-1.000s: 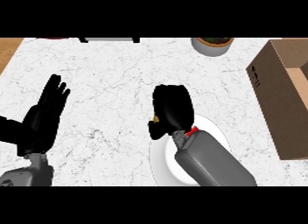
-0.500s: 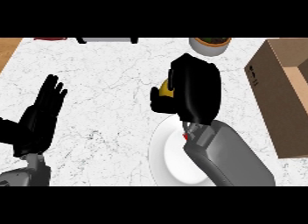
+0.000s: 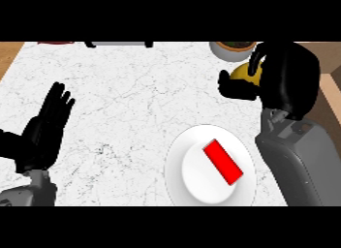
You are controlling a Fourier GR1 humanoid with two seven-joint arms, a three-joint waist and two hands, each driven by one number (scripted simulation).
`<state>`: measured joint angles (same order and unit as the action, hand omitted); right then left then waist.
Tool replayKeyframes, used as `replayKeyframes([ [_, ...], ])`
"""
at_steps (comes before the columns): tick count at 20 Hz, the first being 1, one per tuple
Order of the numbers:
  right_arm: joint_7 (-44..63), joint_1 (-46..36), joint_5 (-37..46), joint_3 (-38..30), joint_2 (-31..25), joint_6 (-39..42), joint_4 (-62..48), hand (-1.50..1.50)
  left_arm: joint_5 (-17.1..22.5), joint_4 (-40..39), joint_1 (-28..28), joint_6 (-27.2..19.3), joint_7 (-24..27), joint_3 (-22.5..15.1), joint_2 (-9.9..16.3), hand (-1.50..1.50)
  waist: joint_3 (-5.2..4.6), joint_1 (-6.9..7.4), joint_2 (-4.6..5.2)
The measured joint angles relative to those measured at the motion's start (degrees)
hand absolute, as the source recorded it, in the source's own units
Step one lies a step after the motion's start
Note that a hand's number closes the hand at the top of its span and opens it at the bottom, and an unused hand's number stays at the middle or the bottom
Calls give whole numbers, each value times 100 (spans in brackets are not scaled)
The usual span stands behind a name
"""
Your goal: Pick the lemon from the plate and place it in the cardboard box
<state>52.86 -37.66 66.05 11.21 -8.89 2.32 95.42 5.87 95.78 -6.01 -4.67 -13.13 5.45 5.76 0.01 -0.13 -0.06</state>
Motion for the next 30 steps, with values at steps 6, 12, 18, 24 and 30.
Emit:
replayKeyframes([
  [6,-590,79,-218,-831,-589,-170,-418,150,-37,34,-21,-7,-1,-34,-15,0,0,22,7],
  [12,-1300,201,-161,-1345,-1181,-566,-1312,150,64,-71,-133,71,-28,99,83,0,0,39,18],
  [18,-2115,60,-199,-1740,-1558,-1057,-2687,150,-30,28,-45,20,-14,-5,2,0,2,74,24],
  [24,-2461,2,-204,-1751,-2001,-262,-3731,-150,-82,78,-131,-52,-102,-94,-72,0,-63,126,-3],
  [30,-3021,-91,-632,-2189,-2172,-246,-4600,-150,-74,-8,-100,6,-12,-102,-73,0,-80,130,-19],
])
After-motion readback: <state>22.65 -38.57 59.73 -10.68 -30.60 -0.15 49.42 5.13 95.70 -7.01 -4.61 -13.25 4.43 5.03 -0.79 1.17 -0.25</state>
